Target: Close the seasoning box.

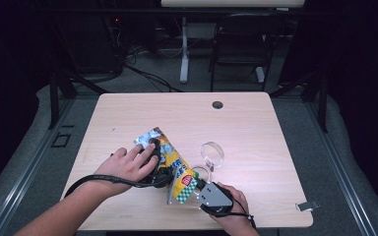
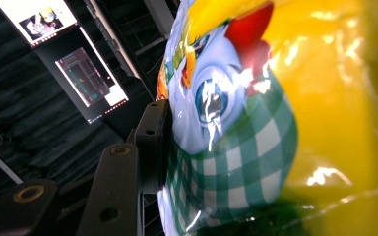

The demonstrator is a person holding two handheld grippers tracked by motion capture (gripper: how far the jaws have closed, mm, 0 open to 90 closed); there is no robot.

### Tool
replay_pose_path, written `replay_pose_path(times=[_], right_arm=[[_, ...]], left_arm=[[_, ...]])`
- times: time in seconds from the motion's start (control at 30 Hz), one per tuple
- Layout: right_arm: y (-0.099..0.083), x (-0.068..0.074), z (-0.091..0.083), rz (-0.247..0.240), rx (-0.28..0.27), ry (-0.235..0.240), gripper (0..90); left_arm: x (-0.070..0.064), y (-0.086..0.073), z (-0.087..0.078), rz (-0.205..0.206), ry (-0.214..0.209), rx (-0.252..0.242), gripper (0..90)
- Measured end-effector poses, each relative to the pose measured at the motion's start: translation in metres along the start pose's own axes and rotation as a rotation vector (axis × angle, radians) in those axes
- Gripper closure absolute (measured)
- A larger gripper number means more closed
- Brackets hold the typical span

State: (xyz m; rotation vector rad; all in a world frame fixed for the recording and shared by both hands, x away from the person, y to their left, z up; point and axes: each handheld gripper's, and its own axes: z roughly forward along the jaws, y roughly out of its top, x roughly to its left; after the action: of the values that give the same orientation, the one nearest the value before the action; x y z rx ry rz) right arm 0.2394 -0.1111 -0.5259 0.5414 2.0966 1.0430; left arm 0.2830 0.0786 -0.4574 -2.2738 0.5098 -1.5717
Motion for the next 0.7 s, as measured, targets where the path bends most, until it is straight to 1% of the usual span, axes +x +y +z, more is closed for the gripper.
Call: replay_pose_path(times=[0.03, 0.2, 0.27, 0.47, 0.6, 0.7], right_arm=[[-0.0001, 0.0000, 0.0001, 0.001, 0.000, 0.000, 90.0], [-0.0003, -0.0002, 0.0001, 0.003, 0.000, -0.001, 90.0], [-0.0004, -0.0001, 0.0002, 0.003, 0.000, -0.002, 90.0], [-0.0006, 0.0000, 0.0003, 0.004, -0.002, -0.002, 90.0], [-0.0008, 0.0001, 0.0005, 0.004, -0.004, -0.004, 90.0], [-0.0008, 0.0001, 0.0006, 0.002, -0.003, -0.004, 90.0]], left_arm=[[-0.0006, 0.0002, -0.0003, 0.003, 0.013, 0.002, 58.2], [-0.0006, 0.0012, -0.0011, 0.018, 0.029, 0.003, 58.8], [-0.0006, 0.0017, -0.0015, 0.026, 0.031, 0.004, 60.1], [-0.0012, 0.0015, -0.0020, 0.026, 0.029, 0.002, 60.4], [-0.0006, 0.0020, -0.0033, 0.044, 0.048, 0.002, 60.5], [-0.0007, 0.0020, -0.0035, 0.051, 0.050, 0.003, 60.5]])
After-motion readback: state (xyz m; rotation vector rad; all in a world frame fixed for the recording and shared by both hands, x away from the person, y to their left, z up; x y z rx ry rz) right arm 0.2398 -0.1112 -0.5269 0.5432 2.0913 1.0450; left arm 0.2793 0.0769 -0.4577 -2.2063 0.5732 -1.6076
